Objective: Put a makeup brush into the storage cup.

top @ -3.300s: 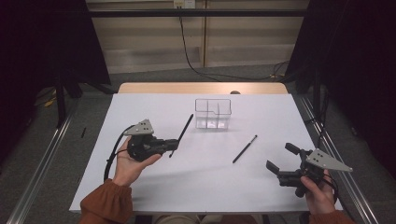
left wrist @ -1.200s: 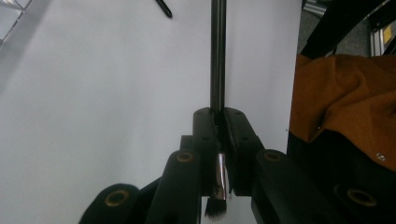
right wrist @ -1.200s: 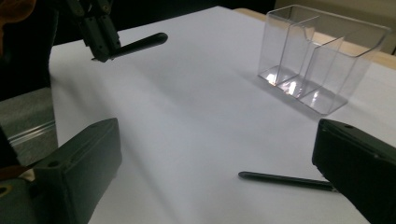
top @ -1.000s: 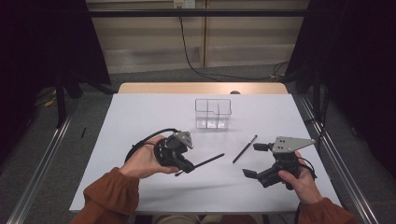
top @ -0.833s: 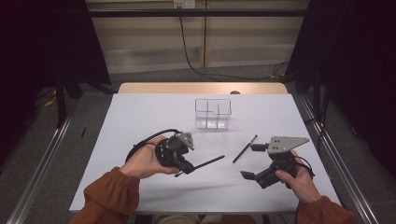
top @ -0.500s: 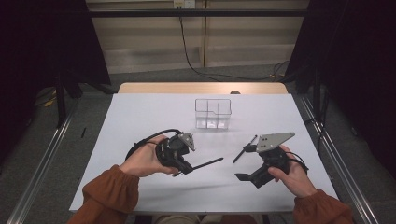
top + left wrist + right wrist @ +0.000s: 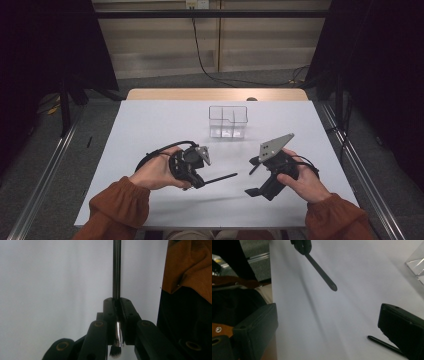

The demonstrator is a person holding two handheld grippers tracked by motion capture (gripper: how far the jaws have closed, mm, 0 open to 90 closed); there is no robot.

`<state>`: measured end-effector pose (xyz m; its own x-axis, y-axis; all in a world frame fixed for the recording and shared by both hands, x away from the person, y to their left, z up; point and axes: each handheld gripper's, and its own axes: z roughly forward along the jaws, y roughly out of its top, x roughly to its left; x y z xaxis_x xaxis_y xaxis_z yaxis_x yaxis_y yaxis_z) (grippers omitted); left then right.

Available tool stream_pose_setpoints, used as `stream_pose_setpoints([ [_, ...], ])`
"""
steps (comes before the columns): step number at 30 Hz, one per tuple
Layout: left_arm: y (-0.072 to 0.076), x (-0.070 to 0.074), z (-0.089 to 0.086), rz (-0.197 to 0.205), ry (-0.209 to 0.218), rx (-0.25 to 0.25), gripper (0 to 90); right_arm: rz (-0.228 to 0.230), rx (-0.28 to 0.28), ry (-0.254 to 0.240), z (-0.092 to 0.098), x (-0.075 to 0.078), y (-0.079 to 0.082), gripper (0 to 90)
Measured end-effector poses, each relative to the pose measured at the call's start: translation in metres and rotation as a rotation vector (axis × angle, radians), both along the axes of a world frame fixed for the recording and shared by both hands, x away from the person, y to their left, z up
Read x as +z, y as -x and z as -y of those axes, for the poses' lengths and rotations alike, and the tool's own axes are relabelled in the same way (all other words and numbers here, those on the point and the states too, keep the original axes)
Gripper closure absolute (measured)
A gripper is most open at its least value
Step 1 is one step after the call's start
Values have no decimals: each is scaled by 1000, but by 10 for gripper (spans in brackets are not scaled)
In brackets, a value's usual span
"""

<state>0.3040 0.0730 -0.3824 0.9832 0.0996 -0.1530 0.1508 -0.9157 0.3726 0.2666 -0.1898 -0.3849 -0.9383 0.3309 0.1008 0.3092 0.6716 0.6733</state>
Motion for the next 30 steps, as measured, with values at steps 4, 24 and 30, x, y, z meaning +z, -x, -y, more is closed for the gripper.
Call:
stream_pose_setpoints([
  [4,1,-1,2,1,-9,4,841,-24,32,67,-9,-1,-3,24],
  [24,0,-5,10,17,-62,-35,841,-120,143,279,-43,-9,-23,87],
  [30,0,-9,13,9,-66,-37,841,-145,193,294,-48,-5,-32,202],
])
